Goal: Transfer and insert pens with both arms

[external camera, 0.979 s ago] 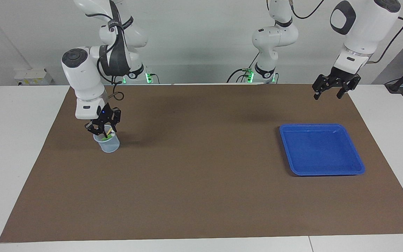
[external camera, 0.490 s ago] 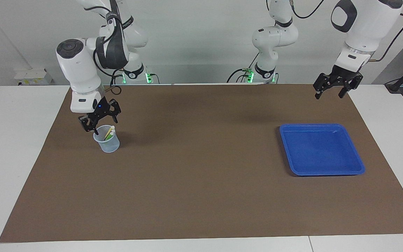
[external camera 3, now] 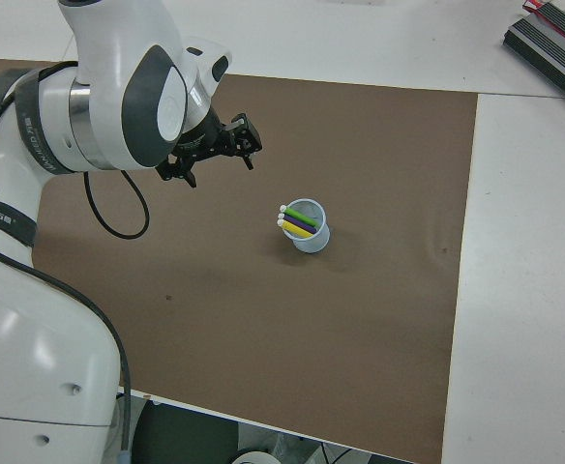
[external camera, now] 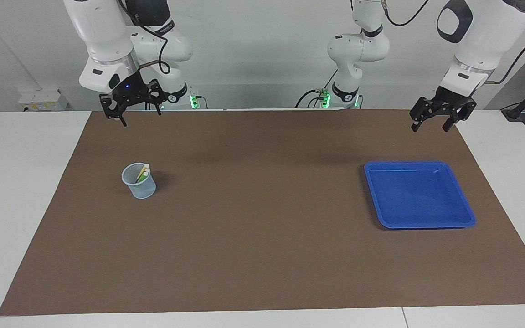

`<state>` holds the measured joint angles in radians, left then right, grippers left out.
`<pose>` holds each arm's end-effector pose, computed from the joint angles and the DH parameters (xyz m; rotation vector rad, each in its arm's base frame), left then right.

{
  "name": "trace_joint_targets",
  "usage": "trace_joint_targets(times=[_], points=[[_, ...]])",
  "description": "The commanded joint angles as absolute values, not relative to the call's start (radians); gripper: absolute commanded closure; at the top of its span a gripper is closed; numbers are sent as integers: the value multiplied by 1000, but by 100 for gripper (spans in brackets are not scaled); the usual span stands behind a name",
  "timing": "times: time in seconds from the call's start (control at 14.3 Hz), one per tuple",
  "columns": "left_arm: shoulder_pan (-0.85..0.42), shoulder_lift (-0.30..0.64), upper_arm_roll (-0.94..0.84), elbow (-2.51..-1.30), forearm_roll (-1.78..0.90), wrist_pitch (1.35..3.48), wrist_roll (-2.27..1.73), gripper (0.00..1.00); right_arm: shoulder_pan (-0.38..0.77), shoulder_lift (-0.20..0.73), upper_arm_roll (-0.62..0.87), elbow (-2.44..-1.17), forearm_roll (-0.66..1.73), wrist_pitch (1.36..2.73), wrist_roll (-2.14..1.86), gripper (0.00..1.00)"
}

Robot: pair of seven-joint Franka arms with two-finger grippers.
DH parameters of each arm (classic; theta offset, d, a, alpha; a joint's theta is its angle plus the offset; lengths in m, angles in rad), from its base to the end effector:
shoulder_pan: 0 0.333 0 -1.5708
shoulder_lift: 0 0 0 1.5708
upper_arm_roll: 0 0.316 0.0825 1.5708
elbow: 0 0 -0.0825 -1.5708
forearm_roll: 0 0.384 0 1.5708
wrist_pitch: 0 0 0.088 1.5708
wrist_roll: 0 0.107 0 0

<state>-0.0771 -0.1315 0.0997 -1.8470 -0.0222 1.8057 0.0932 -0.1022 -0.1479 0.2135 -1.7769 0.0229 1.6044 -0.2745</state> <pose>0.5295 0.0129 0.5844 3.1070 -0.1036 0.1421 0.5052 0.0663 0.6067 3.0782 0.5952 -0.0447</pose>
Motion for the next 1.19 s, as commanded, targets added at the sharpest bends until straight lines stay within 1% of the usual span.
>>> trace_joint_targets(times=[0.0,0.14,0.28,0.35,0.49,0.84,0.98,1.12], points=[[-103,-71,118,-1743,-3,1740,94,0,-112,-143,204,-1781,61,1612,-215,0],[-101,-51,101,-1706,-3,1732,94,0,-27,-134,137,-1779,60,1595,-155,0],[-98,-28,87,-1629,-3,1672,94,0,5,-104,107,-1757,55,1600,-98,0],[-97,-22,87,-1612,-3,1663,94,0,18,-85,107,-1718,51,1589,-97,0],[-94,-25,84,-1617,-3,1680,94,0,26,-68,103,-1683,37,1580,-97,0],[-84,-29,78,-1626,3,1681,92,0,41,-26,95,-1669,-18,1600,-98,0],[-87,-29,74,-1626,53,1683,95,0,43,-3,95,-1634,-21,1588,-98,0],[-86,-29,68,-1626,54,1677,95,0,43,-9,94,-1646,-18,1594,-100,0]])
